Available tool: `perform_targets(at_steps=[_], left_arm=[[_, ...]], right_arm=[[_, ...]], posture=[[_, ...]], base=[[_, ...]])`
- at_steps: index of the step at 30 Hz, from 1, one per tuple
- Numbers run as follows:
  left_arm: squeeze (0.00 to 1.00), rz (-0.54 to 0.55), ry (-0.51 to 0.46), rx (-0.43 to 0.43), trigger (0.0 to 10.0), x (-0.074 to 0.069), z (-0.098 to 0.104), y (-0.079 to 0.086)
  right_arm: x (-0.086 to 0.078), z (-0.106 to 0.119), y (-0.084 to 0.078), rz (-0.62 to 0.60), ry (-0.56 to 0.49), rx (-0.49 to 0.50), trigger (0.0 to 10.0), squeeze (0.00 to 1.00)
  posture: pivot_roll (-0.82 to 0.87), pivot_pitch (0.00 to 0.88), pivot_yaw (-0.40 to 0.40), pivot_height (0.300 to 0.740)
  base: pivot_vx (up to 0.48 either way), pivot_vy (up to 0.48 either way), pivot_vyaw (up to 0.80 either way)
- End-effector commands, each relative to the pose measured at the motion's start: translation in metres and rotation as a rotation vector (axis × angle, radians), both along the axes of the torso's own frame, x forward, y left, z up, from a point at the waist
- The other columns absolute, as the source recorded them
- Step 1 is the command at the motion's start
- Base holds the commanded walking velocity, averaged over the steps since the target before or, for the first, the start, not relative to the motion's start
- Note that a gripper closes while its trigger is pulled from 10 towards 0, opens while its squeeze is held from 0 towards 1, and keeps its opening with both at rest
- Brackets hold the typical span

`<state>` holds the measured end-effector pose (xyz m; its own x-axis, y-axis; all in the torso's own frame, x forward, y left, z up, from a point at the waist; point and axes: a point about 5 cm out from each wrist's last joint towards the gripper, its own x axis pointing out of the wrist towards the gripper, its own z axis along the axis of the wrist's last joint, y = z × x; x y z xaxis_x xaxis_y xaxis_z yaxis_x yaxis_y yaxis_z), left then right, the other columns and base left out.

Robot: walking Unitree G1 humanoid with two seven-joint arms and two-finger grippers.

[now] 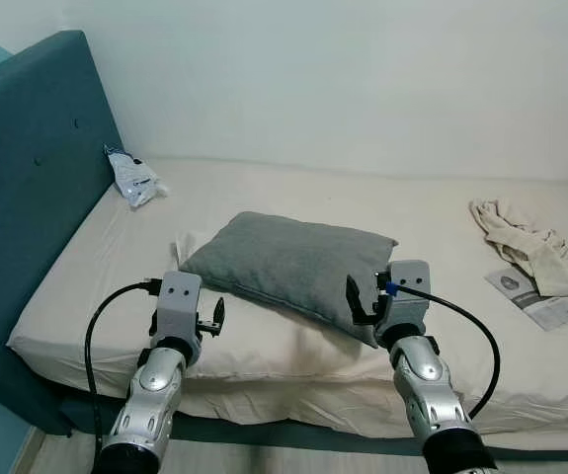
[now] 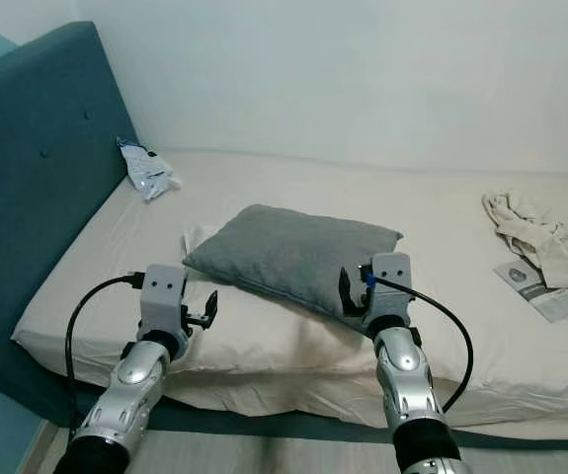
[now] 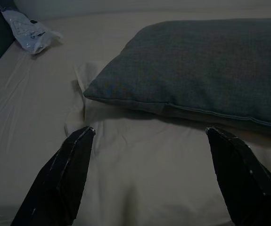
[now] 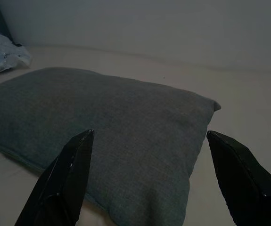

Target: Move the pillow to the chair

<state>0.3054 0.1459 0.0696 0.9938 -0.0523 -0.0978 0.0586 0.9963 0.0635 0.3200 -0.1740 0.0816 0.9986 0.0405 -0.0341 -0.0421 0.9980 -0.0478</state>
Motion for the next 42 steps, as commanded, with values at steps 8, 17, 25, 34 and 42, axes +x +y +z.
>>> perform_targets(at_steps=[8, 17, 25, 34, 42], left_arm=[[0.0, 0.005, 0.03, -0.016, 10.0, -0.006, -0.009, -0.002], [0.0, 0.004, 0.021, 0.0, 10.0, -0.009, -0.01, -0.001], [0.0, -0.005, 0.021, 0.004, 10.0, -0.011, -0.011, -0.002], [0.0, -0.033, 0.01, -0.032, 10.0, -0.01, -0.008, -0.008], [0.0, 0.001, -0.001, 0.005, 10.0, -0.008, -0.006, -0.005]], right_arm=[[-0.003, -0.003, 0.006, 0.029, 0.009, 0.017, 10.0, 0.0], [-0.005, -0.007, 0.013, 0.057, 0.018, 0.002, 10.0, 0.0], [-0.005, -0.007, 0.013, 0.058, 0.015, -0.001, 10.0, 0.0], [-0.005, -0.006, 0.012, 0.053, 0.007, 0.004, 10.0, 0.0], [-0.005, -0.005, 0.015, 0.059, -0.002, 0.01, 10.0, 0.0]], posture=[[-0.02, 0.058, -0.003, 0.652], [-0.01, 0.045, -0.013, 0.647], [-0.01, 0.033, -0.012, 0.647], [-0.01, 0.028, -0.009, 0.647], [-0.01, 0.03, -0.01, 0.647]], base=[[0.0, 0.0, 0.0], [0.0, 0.0, 0.0], [0.0, 0.0, 0.0], [0.0, 0.0, 0.0], [0.0, 0.0, 0.0]])
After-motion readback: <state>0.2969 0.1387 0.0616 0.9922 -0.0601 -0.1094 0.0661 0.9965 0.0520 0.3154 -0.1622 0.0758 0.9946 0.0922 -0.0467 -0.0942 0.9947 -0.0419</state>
